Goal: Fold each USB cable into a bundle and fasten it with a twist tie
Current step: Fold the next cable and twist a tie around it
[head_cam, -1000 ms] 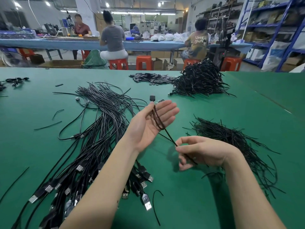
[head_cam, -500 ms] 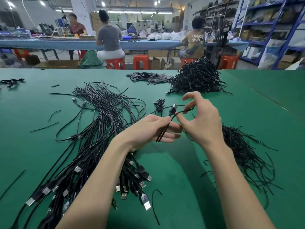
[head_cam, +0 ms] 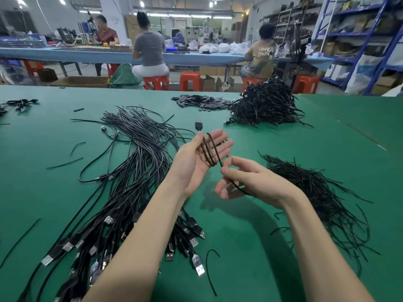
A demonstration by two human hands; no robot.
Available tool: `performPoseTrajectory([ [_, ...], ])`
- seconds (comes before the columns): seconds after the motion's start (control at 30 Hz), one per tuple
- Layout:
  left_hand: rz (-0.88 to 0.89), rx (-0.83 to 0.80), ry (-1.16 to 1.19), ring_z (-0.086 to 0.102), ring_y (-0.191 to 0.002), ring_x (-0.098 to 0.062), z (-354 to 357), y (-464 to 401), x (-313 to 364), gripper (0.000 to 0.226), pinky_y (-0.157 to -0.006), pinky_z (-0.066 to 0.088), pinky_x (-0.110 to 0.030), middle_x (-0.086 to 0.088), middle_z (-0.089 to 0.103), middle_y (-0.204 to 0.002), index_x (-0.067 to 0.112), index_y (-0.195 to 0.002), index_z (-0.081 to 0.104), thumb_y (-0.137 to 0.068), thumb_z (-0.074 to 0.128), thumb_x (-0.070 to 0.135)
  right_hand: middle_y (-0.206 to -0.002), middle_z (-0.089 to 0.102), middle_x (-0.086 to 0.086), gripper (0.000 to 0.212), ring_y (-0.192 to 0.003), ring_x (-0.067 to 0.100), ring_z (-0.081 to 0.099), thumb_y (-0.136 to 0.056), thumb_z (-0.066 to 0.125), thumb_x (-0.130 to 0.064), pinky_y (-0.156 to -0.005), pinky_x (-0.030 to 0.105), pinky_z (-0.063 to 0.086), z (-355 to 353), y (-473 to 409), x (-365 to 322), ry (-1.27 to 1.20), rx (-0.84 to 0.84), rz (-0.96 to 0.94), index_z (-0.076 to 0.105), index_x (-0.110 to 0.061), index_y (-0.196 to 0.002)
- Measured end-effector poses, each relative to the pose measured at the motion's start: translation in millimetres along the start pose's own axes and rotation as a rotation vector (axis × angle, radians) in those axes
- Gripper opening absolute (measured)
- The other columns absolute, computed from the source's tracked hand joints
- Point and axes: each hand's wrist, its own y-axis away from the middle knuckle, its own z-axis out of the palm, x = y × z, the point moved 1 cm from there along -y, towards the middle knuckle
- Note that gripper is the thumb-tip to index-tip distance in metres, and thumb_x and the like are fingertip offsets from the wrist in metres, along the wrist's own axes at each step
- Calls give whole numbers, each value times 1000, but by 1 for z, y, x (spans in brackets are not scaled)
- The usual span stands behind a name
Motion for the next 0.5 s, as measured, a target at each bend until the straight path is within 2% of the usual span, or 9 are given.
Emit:
performPoseTrajectory([
  [0.07, -12, -70, 101, 66, -116, -33, 0, 3, 4, 49, -93, 57, -35, -23, 64, -128, -6, -125, 57, -110, 27, 29, -91, 76, 17, 15, -78, 25, 67, -105, 52, -24, -89, 33, 54, -1, -3, 8, 65, -36, 19, 45, -15, -96],
  [0.13, -26, -125, 117, 68, -113, -29, -2, 5, 9, 49, -86, 59, -30, -22, 65, -128, -4, -123, 60, -110, 27, 29, -85, 77, 13, 22, -77, 25, 67, -102, 59, -34, -87, 33, 53, -6, -6, 14, 193, 4, 68, 50, -17, -93],
  [0.2, -49, -170, 67, 71, -106, -23, -5, 8, 13, 48, -77, 59, -25, -19, 66, -127, -1, -120, 66, -109, 29, 29, -74, 77, 4, 44, -71, 19, 69, -90, 67, -58, -79, 30, 55, -11, -9, 19, 397, 155, 130, 56, -16, -85],
  [0.27, -84, -215, -37, 73, -96, -20, -9, 10, 15, 48, -70, 58, -22, -18, 67, -127, 2, -116, 70, -107, 32, 29, -65, 73, -6, 67, -66, 9, 68, -68, 62, -87, -72, 30, 52, -16, -9, 21, 680, 340, 177, 62, -20, -77],
  [0.3, -104, -240, -122, 74, -91, -20, -10, 12, 15, 47, -67, 57, -22, -19, 67, -125, 2, -114, 71, -106, 33, 29, -63, 71, -8, 72, -66, 7, 66, -59, 60, -93, -69, 30, 50, -19, -9, 21, 771, 424, 181, 63, -23, -74],
  [0.37, -157, -297, -327, 75, -87, -25, -10, 14, 12, 46, -64, 57, -22, -19, 69, -121, 2, -111, 72, -106, 34, 29, -63, 65, -12, 65, -67, 6, 61, -57, 64, -90, -62, 29, 43, -26, -8, 20, 803, 489, 138, 62, -28, -74],
  [0.43, -238, -366, -485, 75, -90, -30, -9, 15, 9, 45, -66, 58, -24, -19, 71, -118, 2, -110, 72, -105, 37, 30, -66, 64, -14, 42, -67, 9, 60, -69, 73, -69, -59, 28, 41, -29, -6, 16, 791, 460, 66, 59, -32, -83],
  [0.5, -321, -399, -546, 74, -95, -32, -7, 15, 6, 45, -71, 59, -25, -17, 71, -119, -1, -113, 70, -102, 41, 32, -72, 64, -19, 22, -72, 12, 59, -80, 72, -44, -62, 28, 40, -30, -5, 13, 908, 543, -38, 55, -35, -91],
])
